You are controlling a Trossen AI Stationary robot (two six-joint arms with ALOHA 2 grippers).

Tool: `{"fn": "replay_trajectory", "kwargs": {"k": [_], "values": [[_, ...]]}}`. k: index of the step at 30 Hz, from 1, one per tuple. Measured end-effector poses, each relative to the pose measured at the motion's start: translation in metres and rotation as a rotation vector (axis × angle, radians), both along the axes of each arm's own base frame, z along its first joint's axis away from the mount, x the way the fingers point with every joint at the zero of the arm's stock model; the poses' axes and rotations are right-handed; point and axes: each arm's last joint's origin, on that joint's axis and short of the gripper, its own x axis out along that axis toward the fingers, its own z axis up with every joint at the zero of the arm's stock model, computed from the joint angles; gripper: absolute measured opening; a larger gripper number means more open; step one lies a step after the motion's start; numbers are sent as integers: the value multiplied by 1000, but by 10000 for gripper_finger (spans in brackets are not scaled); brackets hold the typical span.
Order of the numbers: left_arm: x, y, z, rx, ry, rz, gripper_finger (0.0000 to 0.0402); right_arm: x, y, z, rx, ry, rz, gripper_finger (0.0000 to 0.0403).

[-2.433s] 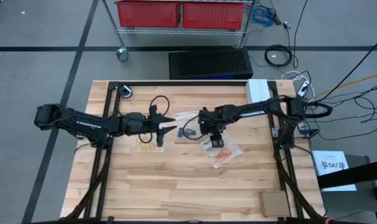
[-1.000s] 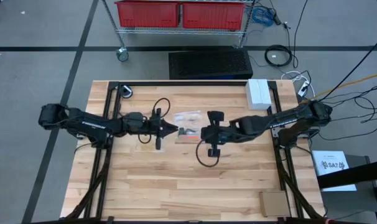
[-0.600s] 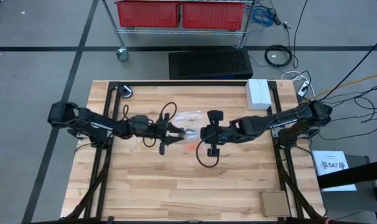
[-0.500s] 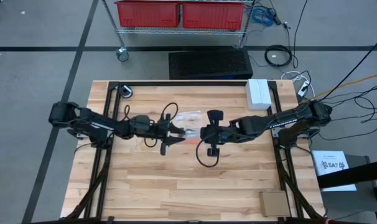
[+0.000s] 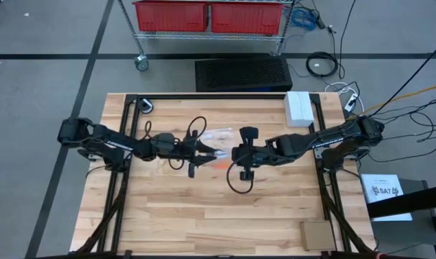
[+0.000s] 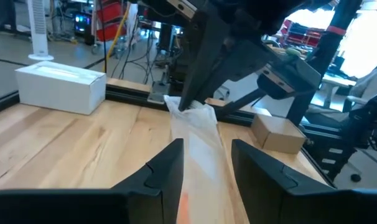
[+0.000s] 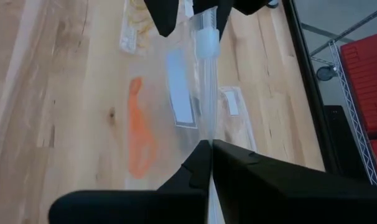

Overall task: Sort rubber bands
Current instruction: Close the zip bag

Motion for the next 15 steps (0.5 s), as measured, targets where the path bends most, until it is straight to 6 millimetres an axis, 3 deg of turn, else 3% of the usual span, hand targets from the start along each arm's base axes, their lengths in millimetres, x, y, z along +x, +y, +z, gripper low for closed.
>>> {"fn": "replay_trajectory", "kwargs": {"k": [15], "values": [[0,0,0,1,-2,5,68,0,0,0,-1,4,10,0]]}}
